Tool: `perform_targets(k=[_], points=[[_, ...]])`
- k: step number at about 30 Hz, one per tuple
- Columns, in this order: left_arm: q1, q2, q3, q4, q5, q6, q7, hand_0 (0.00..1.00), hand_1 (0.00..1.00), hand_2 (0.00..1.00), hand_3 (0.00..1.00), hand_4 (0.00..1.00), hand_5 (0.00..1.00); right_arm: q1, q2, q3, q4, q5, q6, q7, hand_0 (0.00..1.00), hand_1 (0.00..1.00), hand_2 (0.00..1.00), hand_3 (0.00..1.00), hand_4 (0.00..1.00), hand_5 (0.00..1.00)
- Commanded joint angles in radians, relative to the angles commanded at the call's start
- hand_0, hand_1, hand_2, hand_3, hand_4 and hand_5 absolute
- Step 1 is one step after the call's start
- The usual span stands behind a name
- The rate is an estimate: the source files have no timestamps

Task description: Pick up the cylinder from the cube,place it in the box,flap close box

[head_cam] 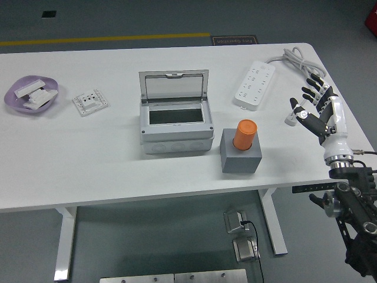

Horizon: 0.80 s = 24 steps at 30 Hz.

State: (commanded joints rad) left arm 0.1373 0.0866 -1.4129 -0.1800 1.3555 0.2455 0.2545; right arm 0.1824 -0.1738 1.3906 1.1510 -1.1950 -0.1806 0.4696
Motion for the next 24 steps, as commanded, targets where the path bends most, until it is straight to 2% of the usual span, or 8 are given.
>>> perform_targets(k=[5, 6, 7, 12, 13, 18, 19, 24], points=[[0.002, -0.004, -0.013, 0.000, 0.020, -0.002, 0.000, 0.631, 0.645, 0.605, 0.609, 0.658, 0.248, 0.012, 0.002, -0.016, 0.001, 0.001, -0.004, 0.003, 0.809, 0.800, 0.856, 0.838, 0.778, 0.061], [0.001, -0.002, -0.009, 0.000, 0.018, -0.001, -0.001, 0.631, 0.645, 0.605, 0.609, 0.658, 0.248, 0.012, 0.003, -0.021, 0.001, 0.003, -0.004, 0.004, 0.809, 0.800, 0.856, 0.838, 0.778, 0.061], [0.000, -0.001, -0.005, 0.000, 0.014, -0.001, -0.004, 0.631, 0.645, 0.605, 0.610, 0.659, 0.248, 0.013, 0.003, -0.026, 0.001, 0.004, -0.004, 0.006, 0.826, 0.824, 0.904, 0.881, 0.810, 0.050], [-0.004, -0.003, 0.023, 0.000, -0.004, -0.001, -0.006, 0.631, 0.645, 0.605, 0.610, 0.659, 0.248, 0.010, 0.005, -0.041, 0.001, 0.015, 0.004, 0.010, 0.826, 0.824, 0.904, 0.881, 0.810, 0.050], [-0.004, -0.005, 0.027, 0.000, -0.007, -0.001, -0.007, 0.631, 0.645, 0.606, 0.610, 0.660, 0.249, 0.008, 0.007, -0.039, 0.003, 0.017, 0.006, 0.012, 0.842, 0.880, 0.958, 0.940, 0.904, 0.132], [-0.014, -0.004, 0.044, 0.000, -0.021, 0.000, -0.011, 0.631, 0.645, 0.606, 0.610, 0.660, 0.249, -0.009, 0.013, -0.032, 0.007, 0.030, 0.015, 0.018, 0.842, 0.880, 0.958, 0.940, 0.904, 0.132], [-0.016, -0.003, 0.046, 0.000, -0.023, 0.000, -0.012, 0.631, 0.645, 0.606, 0.610, 0.660, 0.250, -0.012, 0.012, -0.031, 0.008, 0.031, 0.016, 0.018, 0.845, 0.888, 0.960, 0.948, 0.949, 0.246], [-0.020, 0.000, 0.027, 0.000, 0.000, -0.002, -0.006, 0.631, 0.645, 0.606, 0.610, 0.660, 0.250, -0.026, 0.002, -0.018, 0.011, 0.040, 0.021, 0.018, 0.845, 0.888, 0.960, 0.948, 0.949, 0.246]])
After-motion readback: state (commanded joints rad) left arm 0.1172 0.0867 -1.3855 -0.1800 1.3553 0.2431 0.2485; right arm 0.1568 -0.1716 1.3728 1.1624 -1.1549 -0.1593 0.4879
